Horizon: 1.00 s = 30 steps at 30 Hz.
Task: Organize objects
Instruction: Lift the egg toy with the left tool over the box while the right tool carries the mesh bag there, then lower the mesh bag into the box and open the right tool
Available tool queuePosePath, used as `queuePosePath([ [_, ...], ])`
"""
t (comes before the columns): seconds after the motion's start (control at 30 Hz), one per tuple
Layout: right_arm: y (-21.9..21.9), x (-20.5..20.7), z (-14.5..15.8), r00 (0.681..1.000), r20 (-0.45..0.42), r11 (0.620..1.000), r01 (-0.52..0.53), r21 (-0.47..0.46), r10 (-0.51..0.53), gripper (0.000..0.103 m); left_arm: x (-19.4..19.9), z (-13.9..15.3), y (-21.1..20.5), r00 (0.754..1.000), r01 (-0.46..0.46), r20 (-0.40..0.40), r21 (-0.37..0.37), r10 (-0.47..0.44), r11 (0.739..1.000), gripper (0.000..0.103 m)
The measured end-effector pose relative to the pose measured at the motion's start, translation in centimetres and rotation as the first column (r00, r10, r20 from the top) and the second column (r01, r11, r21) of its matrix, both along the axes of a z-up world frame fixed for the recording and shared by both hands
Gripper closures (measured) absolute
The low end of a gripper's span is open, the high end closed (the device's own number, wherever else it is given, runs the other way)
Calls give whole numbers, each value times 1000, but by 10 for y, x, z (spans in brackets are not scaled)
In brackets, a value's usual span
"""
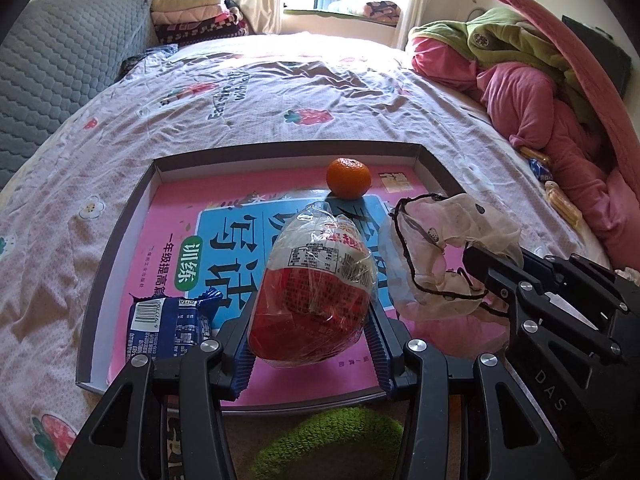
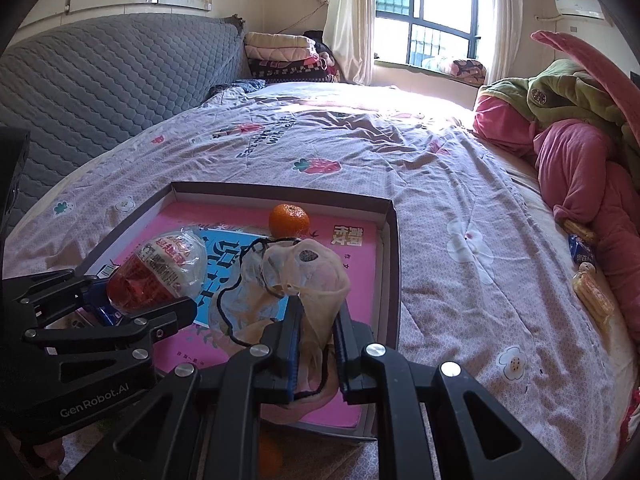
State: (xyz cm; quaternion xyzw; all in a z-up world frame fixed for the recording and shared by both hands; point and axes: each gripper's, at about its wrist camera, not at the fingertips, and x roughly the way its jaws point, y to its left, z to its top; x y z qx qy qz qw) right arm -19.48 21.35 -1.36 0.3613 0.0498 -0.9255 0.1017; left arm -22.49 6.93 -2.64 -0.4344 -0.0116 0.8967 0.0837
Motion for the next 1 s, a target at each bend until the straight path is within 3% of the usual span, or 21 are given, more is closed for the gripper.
queuePosePath([
  [0.37,-2,-2,-7,1000,27,1000,-4,0,4,87,-2,-9,8,999,24,34,-30,-22,999,53],
  [0.83,2,-2,-13,998,64,1000,4,-26,-2,86,-1,-11,7,999,29,47,-15,-28,999,53],
  [1.0,6,-1,-16,996,87,999,9,-49,-5,80,0,-10,7,999,27,46,-10,-26,1000,53],
])
